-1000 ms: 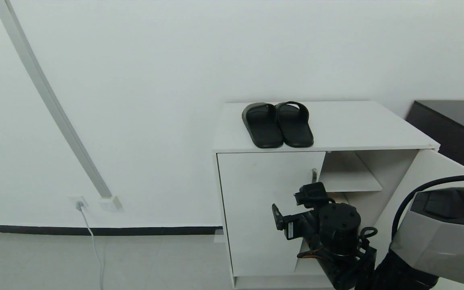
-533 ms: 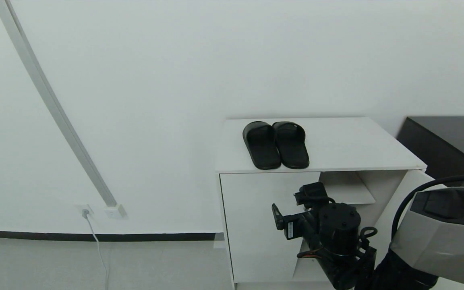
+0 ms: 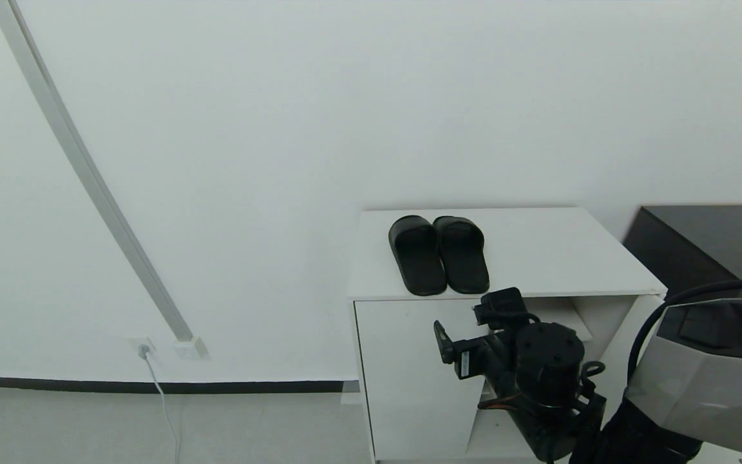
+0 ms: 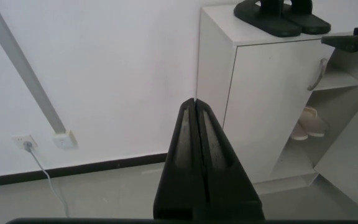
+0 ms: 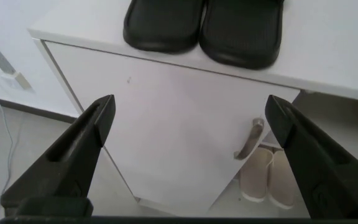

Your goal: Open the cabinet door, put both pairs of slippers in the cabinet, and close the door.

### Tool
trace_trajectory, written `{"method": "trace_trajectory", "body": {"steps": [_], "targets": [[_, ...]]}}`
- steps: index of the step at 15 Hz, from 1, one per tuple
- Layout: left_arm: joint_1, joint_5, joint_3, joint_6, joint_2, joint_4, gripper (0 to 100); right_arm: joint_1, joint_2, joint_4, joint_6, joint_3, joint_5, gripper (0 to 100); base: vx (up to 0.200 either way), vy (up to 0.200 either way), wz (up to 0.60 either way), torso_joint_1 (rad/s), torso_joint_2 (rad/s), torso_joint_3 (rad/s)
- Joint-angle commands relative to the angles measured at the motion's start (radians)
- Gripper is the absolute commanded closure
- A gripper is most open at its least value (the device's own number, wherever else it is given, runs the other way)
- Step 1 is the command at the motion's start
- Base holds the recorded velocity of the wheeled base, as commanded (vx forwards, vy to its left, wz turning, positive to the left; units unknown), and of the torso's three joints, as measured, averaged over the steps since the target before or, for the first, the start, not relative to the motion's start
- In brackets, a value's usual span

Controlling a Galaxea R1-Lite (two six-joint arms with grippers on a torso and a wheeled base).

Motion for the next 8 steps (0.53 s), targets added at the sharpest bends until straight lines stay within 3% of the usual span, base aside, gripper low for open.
{"method": "trace_trajectory", "body": {"steps": [1, 4, 6, 8], "targets": [[0.0, 0.0, 0.0, 0.0, 0.002, 0.0, 100, -0.007, -0.001, -0.023, -0.007, 0.002, 0.002, 0, 0.0, 0.0, 0.0, 0.032, -0.06, -0.032], [0.0, 0.0, 0.0, 0.0, 0.002, 0.0, 100, -0.027, -0.043, -0.01, -0.085, -0.034, 0.001, 0, 0.0, 0.0, 0.0, 0.0, 0.0, 0.0], [0.0, 0.0, 0.0, 0.001, 0.002, 0.0, 100, -0.04, -0.086, 0.102, -0.08, -0.113, -0.002, 0, 0.0, 0.0, 0.0, 0.0, 0.0, 0.0], [0.0, 0.0, 0.0, 0.001, 0.002, 0.0, 100, -0.021, -0.208, 0.441, 0.024, -0.245, -0.006, 0, 0.0, 0.0, 0.0, 0.0, 0.0, 0.0]]}}
